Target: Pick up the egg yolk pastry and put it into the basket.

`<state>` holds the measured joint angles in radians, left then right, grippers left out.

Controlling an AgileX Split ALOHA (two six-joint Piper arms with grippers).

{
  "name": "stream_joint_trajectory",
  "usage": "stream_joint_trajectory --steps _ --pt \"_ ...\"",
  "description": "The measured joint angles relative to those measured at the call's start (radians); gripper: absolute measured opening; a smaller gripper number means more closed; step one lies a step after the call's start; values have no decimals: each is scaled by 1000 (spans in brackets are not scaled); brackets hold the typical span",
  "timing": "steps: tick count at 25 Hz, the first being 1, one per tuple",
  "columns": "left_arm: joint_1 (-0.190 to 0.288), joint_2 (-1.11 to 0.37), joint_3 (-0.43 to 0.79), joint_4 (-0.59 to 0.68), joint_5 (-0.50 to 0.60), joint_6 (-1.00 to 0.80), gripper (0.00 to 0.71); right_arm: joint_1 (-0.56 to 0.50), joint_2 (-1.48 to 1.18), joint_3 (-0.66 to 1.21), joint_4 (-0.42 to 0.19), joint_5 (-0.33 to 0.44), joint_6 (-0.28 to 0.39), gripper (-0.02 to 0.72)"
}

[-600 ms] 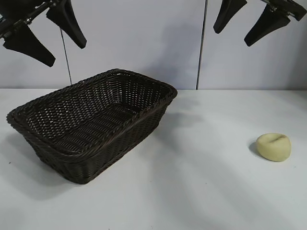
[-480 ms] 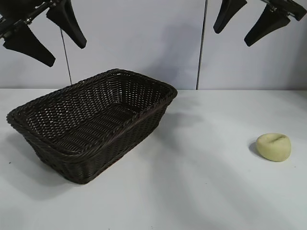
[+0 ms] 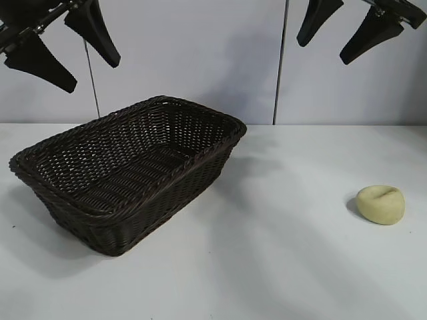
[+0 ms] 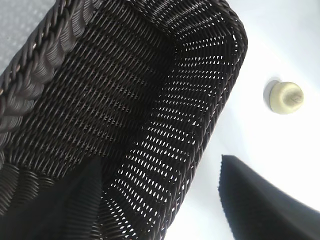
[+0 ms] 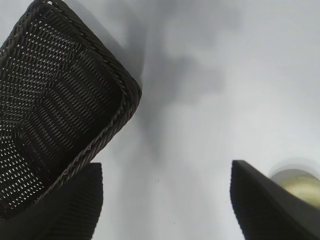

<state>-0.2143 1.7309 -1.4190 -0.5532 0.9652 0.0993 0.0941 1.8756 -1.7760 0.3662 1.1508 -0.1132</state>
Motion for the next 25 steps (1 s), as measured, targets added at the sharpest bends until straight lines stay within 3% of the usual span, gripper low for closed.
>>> stream_joint_trajectory --steps 19,25 --pt "0 0 0 -25 -45 -1 489 0 0 0 0 -1 0 519" --pt "0 -7 0 -2 -1 -124 479 0 0 0 0 -1 0 519"
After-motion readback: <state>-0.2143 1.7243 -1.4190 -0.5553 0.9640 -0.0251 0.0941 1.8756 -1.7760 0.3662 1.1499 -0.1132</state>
